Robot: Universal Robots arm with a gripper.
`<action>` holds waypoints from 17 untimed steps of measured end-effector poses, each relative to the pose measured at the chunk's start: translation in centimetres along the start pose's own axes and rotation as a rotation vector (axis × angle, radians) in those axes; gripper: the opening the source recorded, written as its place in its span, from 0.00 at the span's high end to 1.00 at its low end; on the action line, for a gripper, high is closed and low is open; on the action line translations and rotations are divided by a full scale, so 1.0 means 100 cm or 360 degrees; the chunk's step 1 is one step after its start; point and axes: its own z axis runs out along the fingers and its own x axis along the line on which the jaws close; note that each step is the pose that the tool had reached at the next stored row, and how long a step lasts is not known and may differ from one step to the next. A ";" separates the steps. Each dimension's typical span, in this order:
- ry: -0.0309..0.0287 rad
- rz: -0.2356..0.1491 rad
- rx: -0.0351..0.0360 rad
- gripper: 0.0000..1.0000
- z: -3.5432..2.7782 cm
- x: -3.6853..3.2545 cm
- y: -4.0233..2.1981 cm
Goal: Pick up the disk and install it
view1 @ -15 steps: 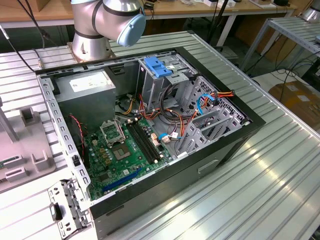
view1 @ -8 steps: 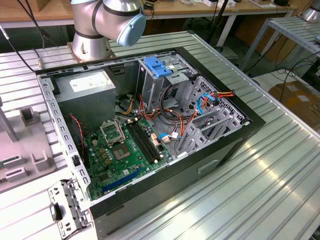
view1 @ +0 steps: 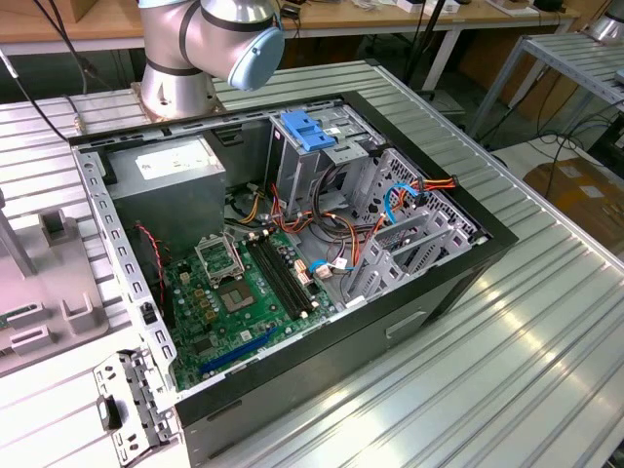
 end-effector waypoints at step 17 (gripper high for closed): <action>0.00092 -0.0205 -0.0005 0.64 0.0007 -0.0001 0.0000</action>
